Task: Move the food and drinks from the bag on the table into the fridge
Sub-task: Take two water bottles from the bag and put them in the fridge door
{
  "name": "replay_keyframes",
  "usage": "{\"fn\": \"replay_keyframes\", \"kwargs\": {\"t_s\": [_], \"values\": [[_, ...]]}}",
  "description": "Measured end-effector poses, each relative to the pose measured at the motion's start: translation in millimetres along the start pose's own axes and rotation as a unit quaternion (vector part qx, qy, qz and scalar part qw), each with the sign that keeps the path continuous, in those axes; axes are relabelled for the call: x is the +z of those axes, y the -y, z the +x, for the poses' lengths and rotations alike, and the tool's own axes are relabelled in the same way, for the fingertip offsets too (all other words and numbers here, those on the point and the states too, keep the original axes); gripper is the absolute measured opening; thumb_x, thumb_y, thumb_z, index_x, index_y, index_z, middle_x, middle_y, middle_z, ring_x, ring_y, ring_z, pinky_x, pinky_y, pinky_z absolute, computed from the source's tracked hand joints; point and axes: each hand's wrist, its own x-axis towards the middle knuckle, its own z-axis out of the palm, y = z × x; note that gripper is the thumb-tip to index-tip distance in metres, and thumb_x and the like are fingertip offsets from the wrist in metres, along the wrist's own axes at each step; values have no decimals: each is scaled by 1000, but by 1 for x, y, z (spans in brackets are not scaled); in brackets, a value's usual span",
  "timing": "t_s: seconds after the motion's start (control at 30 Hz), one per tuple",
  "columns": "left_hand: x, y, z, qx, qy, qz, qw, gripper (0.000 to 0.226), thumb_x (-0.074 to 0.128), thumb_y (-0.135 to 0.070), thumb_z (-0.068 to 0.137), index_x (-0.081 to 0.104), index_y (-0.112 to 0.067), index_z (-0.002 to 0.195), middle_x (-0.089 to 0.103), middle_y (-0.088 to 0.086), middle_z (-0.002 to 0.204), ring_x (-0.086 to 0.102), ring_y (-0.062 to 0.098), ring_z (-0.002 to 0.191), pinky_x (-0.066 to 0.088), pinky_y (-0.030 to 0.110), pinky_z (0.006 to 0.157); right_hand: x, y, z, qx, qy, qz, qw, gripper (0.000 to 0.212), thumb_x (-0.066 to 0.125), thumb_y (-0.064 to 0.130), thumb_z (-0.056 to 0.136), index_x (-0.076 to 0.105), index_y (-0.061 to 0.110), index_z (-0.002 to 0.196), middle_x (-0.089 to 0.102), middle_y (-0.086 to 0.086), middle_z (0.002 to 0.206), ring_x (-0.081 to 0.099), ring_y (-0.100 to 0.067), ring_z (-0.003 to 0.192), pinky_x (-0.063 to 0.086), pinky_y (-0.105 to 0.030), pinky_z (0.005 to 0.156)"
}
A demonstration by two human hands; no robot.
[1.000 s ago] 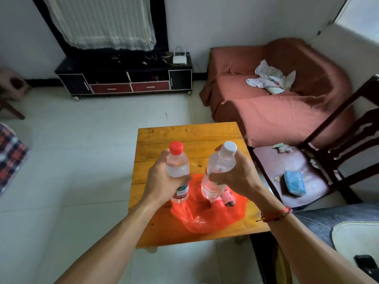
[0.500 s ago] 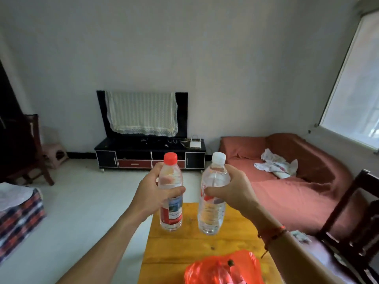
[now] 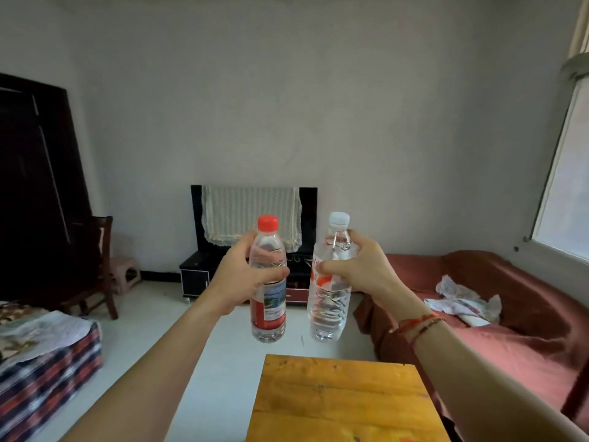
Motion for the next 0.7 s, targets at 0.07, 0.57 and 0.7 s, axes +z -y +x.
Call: {"fn": "replay_keyframes", "kwargs": {"t_s": [0.07, 0.57, 0.7], "values": [[-6, -1, -2, 2, -6, 0, 1000, 50, 85, -16, 73, 60, -32, 112, 73, -6, 103, 70, 13, 96, 57, 40, 83, 4, 6, 1, -9, 6, 1, 1000, 47, 85, 34, 48, 72, 35, 94, 77, 6, 87, 75, -17, 85, 61, -46, 85], [-58, -10, -33, -16, -77, 35, 996, 51, 85, -12, 72, 59, -32, 112, 73, -12, 98, 69, 1, 90, 51, 22, 70, 54, 26, 3, -65, 84, -13, 994, 47, 89, 25, 60, 68, 29, 101, 75, 5, 90, 73, -17, 85, 62, -45, 84], [-72, -12, -54, -34, -129, 84, 988, 55, 86, -16, 71, 58, -32, 116, 72, -11, 101, 69, 2, 92, 52, 25, 74, 75, 28, 6, -84, 124, -1, 989, 54, 86, 38, 51, 68, 31, 100, 75, 7, 91, 73, -15, 85, 61, -44, 83]]}}
